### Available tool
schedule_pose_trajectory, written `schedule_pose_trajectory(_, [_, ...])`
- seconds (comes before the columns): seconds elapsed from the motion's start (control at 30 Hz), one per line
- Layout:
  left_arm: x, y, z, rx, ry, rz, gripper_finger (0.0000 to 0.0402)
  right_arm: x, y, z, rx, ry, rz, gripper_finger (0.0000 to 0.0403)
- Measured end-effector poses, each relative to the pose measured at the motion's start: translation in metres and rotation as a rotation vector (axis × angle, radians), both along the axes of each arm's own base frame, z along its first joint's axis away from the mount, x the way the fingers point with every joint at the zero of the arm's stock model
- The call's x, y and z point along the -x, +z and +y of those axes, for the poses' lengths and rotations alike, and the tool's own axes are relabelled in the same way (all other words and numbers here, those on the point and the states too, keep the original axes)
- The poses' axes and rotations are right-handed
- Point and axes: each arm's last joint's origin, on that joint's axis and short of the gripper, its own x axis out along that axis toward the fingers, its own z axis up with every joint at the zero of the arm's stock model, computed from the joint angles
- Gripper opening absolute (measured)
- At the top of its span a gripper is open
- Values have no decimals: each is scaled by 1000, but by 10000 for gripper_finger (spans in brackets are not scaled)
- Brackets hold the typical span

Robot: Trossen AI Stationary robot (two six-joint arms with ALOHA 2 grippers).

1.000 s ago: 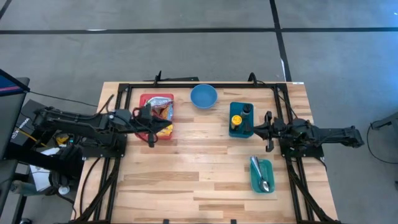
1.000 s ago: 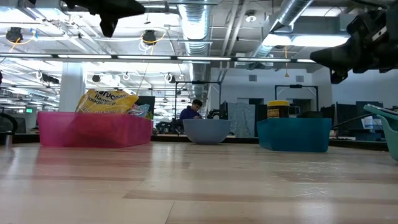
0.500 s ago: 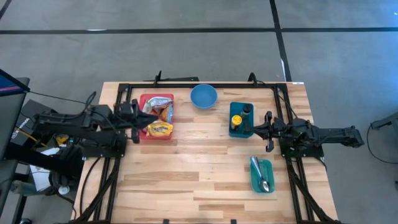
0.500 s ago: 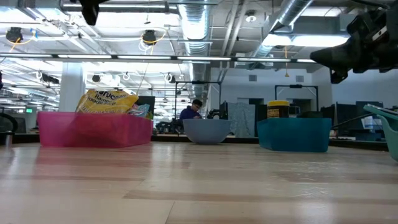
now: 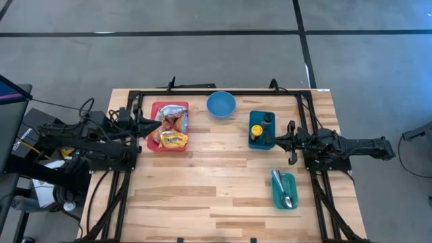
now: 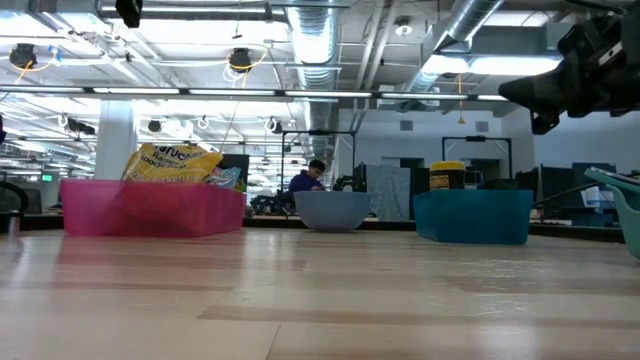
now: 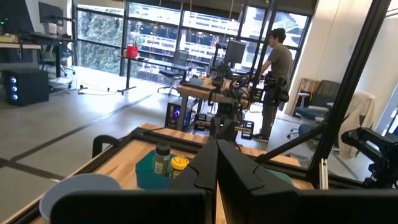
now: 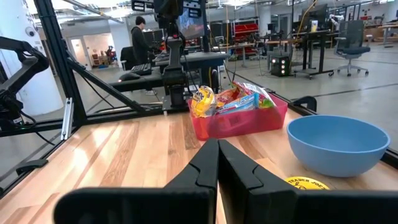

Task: Pick & Place Food Item
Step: Return to Home Position

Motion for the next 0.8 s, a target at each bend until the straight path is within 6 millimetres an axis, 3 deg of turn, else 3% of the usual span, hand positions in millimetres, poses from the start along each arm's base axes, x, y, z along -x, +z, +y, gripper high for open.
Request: schedule_pose_trajectory(0.8, [33,0,3,5,-1,-52,2,0,0,0,0,-1,0,1])
